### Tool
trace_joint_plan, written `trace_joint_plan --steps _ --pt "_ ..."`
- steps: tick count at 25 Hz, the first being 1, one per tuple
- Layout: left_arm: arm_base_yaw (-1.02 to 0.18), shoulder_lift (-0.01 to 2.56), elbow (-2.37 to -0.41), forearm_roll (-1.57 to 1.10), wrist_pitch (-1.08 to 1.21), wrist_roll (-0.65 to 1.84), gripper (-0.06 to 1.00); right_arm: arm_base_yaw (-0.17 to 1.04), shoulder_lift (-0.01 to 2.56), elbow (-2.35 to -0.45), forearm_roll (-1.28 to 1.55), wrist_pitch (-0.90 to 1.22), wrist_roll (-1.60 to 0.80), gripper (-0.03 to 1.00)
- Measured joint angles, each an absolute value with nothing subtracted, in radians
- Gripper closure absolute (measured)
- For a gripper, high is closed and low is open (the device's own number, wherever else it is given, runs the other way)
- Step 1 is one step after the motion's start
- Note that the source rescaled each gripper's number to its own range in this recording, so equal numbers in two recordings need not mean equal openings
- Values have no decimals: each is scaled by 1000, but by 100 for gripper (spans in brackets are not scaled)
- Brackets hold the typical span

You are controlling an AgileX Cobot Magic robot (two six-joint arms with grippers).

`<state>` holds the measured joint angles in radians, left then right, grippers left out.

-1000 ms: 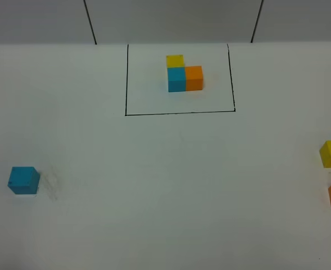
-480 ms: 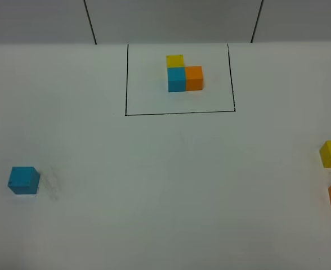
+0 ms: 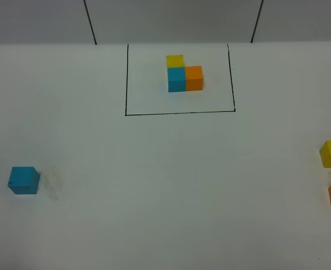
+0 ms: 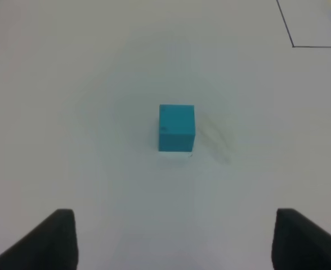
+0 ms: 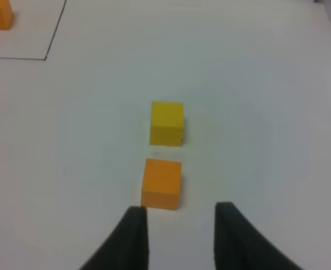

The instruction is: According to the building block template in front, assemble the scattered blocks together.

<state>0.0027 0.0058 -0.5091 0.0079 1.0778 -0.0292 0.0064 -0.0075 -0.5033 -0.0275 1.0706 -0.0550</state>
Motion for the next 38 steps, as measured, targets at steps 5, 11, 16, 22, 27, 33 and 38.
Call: trace_joint_plan --steps 5,11,16,22,27,33,38 --pt "3 125 -566 8 1053 -33 32 6 -7 -503 -27 1071 -55 97" --pt "3 343 -654 8 1039 -38 32 6 -7 -503 -27 1071 -55 97" --pt "3 531 -717 8 1019 -38 32 6 -7 -503 -27 1071 -55 97" --pt "3 707 -727 8 972 -39 32 6 -7 -503 -27 1071 -55 97" --pt "3 842 -736 8 902 -39 32 6 -7 -503 -27 1071 -55 97" --pt "3 1026 -776 8 844 -39 32 6 -7 -503 -27 1071 -55 97" --pt "3 1158 -799 8 788 -31 32 6 -7 -503 -27 1071 -55 97"
